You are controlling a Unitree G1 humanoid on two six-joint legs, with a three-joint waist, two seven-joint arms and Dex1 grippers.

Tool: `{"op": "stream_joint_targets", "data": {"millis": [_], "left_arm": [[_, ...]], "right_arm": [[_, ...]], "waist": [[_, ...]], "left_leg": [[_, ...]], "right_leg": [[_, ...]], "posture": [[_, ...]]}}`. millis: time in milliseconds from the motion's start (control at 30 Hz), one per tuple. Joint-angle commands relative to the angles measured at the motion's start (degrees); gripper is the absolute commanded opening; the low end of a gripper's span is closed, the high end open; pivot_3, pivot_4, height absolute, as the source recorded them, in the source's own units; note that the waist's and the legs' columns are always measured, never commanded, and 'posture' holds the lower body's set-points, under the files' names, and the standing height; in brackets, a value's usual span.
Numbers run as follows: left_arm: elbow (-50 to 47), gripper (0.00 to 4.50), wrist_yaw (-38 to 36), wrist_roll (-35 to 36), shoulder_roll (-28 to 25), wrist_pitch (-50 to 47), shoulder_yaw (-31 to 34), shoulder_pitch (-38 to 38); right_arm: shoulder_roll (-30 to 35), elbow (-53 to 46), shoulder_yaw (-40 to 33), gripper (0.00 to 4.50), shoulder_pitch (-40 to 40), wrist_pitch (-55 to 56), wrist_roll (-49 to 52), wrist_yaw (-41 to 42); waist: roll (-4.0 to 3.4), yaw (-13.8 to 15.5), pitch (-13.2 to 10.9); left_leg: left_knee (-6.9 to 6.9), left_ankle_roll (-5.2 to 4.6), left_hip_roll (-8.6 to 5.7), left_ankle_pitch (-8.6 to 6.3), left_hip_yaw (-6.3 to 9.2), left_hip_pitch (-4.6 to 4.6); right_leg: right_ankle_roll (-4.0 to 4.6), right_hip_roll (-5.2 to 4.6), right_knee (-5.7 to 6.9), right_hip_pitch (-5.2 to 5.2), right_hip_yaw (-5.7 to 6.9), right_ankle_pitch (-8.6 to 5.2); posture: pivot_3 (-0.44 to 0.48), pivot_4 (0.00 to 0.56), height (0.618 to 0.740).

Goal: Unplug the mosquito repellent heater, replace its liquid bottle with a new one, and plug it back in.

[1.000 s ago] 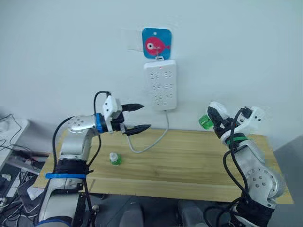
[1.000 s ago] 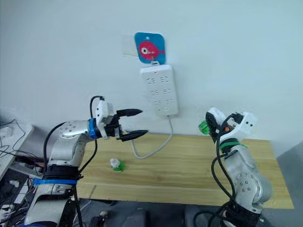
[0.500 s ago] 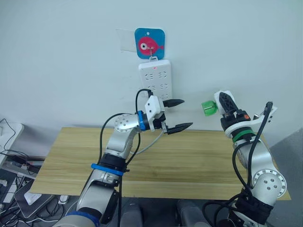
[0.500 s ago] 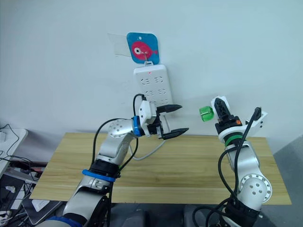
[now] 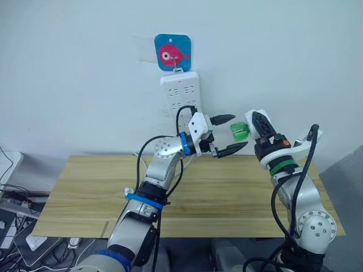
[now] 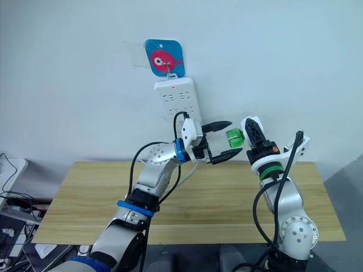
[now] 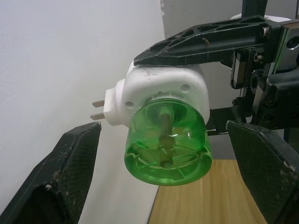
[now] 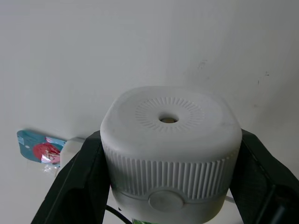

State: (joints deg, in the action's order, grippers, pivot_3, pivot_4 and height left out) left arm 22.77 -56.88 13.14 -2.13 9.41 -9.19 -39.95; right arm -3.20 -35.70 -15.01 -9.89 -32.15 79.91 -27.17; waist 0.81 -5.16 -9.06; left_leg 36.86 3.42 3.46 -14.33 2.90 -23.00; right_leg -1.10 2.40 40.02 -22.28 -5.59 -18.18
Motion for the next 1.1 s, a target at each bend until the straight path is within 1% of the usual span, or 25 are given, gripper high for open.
{"op": "stream_joint_targets", "data": {"millis": [33, 233, 333, 533, 800, 900, 933, 967, 1067, 1100], "left_arm": [[-0.6, 4.48, 0.6, 0.6, 0.5, 0.8, 0.1, -0.7], [-0.2, 4.48, 1.7, 0.4, 1.3, 1.3, -0.1, -0.7], [-0.1, 3.99, 2.0, 0.1, 1.4, 1.4, -0.3, -0.7], [-0.3, 2.29, 1.9, 0.6, 1.7, 1.1, -0.2, -0.4], [0.5, 2.25, 1.7, 0.7, 1.4, 1.0, 0.2, -1.1], [0.1, 2.25, -1.4, 1.6, -0.1, 1.3, 0.2, -1.4], [0.1, 2.25, -3.3, 2.0, -1.0, 1.6, 0.1, -1.6], [0.5, 2.25, -4.9, 2.4, -1.6, 1.9, 0.0, -1.8], [3.0, 2.25, -10.6, 3.1, -4.1, 3.9, 0.0, -2.7], [3.6, 2.25, -11.8, 3.2, -4.5, 4.4, 0.0, -2.9]], "right_arm": [[1.2, -2.3, 1.4, 2.97, 0.0, 2.1, 1.6, 0.5], [3.0, -1.9, 2.9, 2.97, 0.4, 3.6, 2.5, 1.0], [3.6, -2.0, 3.4, 2.97, 0.6, 4.4, 3.1, 1.0], [4.8, -2.3, 4.3, 2.97, 1.2, 5.3, 4.1, 1.3], [6.3, -2.4, 5.8, 2.97, 1.6, 5.9, 4.9, 1.5], [9.2, -2.3, 6.2, 4.04, 2.8, 4.1, 6.7, 1.3], [11.1, -2.0, 6.1, 4.38, 3.4, 2.9, 8.2, 1.1], [13.1, -1.6, 5.9, 4.45, 3.8, 1.8, 9.9, 1.0], [21.7, 0.7, 4.2, 4.45, 4.5, -2.5, 18.9, 2.4], [23.7, 1.4, 3.8, 4.45, 4.5, -3.1, 21.2, 2.8]], "waist": [[0.00, 0.0, 0.0], [0.00, 0.0, 0.0], [0.00, 0.0, 0.0], [0.00, 0.0, 0.0], [0.00, 0.1, 0.0], [0.00, 0.0, 0.0], [0.00, 0.0, 0.0], [0.00, 0.0, 0.0], [0.02, 0.0, 0.0], [0.02, 0.0, 0.0]], "left_leg": [[0.00, 0.00, 0.00, 0.00, 0.00, 0.00], [0.00, 0.00, 0.00, 0.00, 0.00, -0.01], [0.00, 0.00, 0.00, 0.00, 0.00, -0.01], [0.01, 0.00, 0.00, 0.00, 0.00, -0.01], [0.01, 0.00, 0.00, 0.00, 0.00, -0.01], [0.01, 0.00, 0.00, 0.00, 0.00, -0.01], [0.00, 0.00, 0.01, 0.00, 0.01, 0.00], [0.00, 0.00, 0.01, 0.00, 0.00, 0.01], [0.02, 0.00, -0.01, 0.00, -0.02, 0.00], [0.03, 0.00, -0.01, 0.00, -0.03, 0.00]], "right_leg": [[0.00, 0.00, 0.00, 0.00, 0.00, 0.00], [0.00, 0.00, -0.02, 0.00, 0.00, 0.00], [0.00, 0.00, -0.02, 0.00, 0.01, 0.00], [0.00, 0.00, -0.02, 0.01, 0.00, 0.00], [0.00, 0.01, -0.02, 0.01, 0.00, 0.00], [0.00, 0.01, -0.02, 0.01, 0.00, 0.00], [0.00, 0.01, -0.02, 0.01, 0.00, 0.00], [0.00, 0.01, -0.01, 0.01, 0.00, 0.00], [0.01, 0.01, -0.03, 0.03, -0.02, 0.00], [0.01, 0.01, -0.03, 0.04, -0.03, 0.00]], "posture": [[-0.073, 0.131, 0.740], [-0.073, 0.133, 0.740], [-0.073, 0.135, 0.740], [-0.074, 0.135, 0.740], [-0.073, 0.135, 0.740], [-0.074, 0.138, 0.740], [-0.075, 0.138, 0.740], [-0.078, 0.141, 0.740], [-0.079, 0.141, 0.740], [-0.079, 0.141, 0.740]]}}
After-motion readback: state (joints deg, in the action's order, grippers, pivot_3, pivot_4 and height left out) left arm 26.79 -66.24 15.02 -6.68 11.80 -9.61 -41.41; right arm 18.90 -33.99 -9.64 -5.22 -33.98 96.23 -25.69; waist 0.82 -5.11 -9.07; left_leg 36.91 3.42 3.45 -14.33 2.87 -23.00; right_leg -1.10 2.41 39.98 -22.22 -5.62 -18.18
